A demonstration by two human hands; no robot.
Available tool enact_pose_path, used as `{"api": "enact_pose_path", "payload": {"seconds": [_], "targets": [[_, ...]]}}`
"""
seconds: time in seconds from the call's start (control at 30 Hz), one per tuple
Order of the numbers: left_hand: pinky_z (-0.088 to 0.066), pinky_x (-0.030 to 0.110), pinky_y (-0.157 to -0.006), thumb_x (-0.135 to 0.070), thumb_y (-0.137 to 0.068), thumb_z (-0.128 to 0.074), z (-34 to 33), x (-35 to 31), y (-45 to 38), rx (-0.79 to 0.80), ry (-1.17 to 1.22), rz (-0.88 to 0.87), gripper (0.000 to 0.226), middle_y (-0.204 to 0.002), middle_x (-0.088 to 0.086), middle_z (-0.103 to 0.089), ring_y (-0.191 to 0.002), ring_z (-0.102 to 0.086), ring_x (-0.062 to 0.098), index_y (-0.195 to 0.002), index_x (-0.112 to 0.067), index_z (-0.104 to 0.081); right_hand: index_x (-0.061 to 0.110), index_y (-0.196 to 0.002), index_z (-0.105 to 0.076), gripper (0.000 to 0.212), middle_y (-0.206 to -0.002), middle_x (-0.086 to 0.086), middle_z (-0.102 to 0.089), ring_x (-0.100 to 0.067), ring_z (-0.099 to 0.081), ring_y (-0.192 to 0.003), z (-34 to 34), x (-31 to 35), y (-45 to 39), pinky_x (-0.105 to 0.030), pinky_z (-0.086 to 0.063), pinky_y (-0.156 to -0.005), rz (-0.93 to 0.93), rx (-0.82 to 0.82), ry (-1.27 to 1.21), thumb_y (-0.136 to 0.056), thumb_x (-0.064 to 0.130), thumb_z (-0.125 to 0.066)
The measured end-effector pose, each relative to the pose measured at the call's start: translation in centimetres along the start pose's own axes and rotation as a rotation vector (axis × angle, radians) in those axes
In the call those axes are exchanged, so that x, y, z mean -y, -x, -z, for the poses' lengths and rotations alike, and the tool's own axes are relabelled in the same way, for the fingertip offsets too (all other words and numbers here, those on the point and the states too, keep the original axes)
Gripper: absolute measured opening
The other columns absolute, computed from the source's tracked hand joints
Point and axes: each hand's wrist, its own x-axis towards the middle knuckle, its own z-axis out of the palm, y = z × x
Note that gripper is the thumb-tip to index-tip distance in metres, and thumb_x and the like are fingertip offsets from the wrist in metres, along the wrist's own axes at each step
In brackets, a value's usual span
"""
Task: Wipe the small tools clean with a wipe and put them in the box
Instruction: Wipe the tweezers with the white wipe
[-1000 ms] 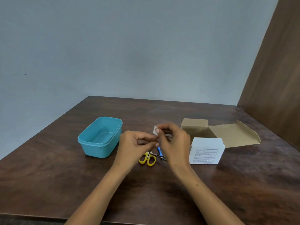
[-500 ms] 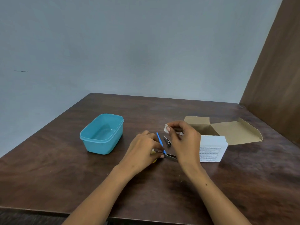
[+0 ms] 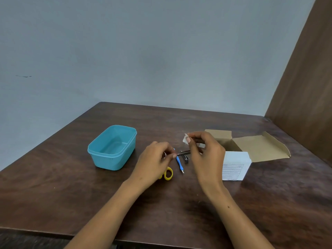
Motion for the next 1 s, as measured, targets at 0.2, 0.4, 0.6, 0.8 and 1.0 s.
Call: {"api": "enact_pose_path", "payload": {"seconds": [0.2,0.4,0.6,0.8,1.0], "targets": [[-0.043,0.015,-0.057,-0.021,-0.092,-0.058,1.0,-0.7,0.0,-0.061,0.687,0.397,0.015,-0.069,0.000,-0.067,-0.060,-0.053,0.004,-0.084,-0.016,-0.069,0.018,-0.092,-0.064,0.012,-0.093,0.007,-0.068,0.001,-0.064,-0.088,0.1,0.7,0.1,-0.005,-0.045,-0.069,-0.049,-0.060,-0.087,-0.087,0.007,-0.064],[-0.042,0.021,-0.061,-0.018,-0.093,-0.057,1.2,-1.1,0.2,0.039,0.906,0.514,0.018,-0.058,-0.008,-0.061,-0.060,-0.054,0.006,-0.080,-0.016,-0.070,0.010,-0.088,-0.066,0.006,-0.102,-0.001,-0.071,-0.003,-0.067,-0.095,-0.3,0.5,0.0,-0.028,-0.055,-0.085,-0.250,0.021,-0.320,-0.084,0.006,-0.066],[-0.045,0.016,-0.054,-0.019,-0.092,-0.058,1.4,-1.1,0.3,0.118,0.958,0.501,0.015,-0.061,-0.005,-0.061,-0.059,-0.057,0.007,-0.086,-0.013,-0.071,0.014,-0.086,-0.070,0.008,-0.086,0.000,-0.072,-0.011,-0.069,-0.084,-0.4,0.1,-0.2,-0.037,-0.058,-0.081,-0.369,0.011,-0.335,-0.082,0.008,-0.069],[-0.053,0.017,-0.067,-0.014,-0.081,-0.069,1.5,-1.4,0.5,0.043,0.881,0.338,0.013,-0.081,0.002,-0.076,-0.076,-0.072,0.010,-0.093,-0.013,-0.073,0.021,-0.080,-0.068,0.014,-0.081,0.002,-0.072,-0.011,-0.070,-0.079,-0.5,0.6,0.1,-0.036,-0.058,-0.078,-0.284,0.072,-0.263,-0.083,0.008,-0.069],[-0.059,0.025,-0.069,-0.009,-0.085,-0.065,1.7,-1.1,0.6,0.063,0.972,0.379,0.014,-0.087,0.011,-0.076,-0.083,-0.073,0.023,-0.097,-0.005,-0.071,0.023,-0.084,-0.064,0.012,-0.083,0.008,-0.071,-0.004,-0.069,-0.081,-0.4,0.6,0.2,-0.025,-0.055,-0.074,-0.231,0.045,-0.213,-0.086,0.011,-0.066]]}}
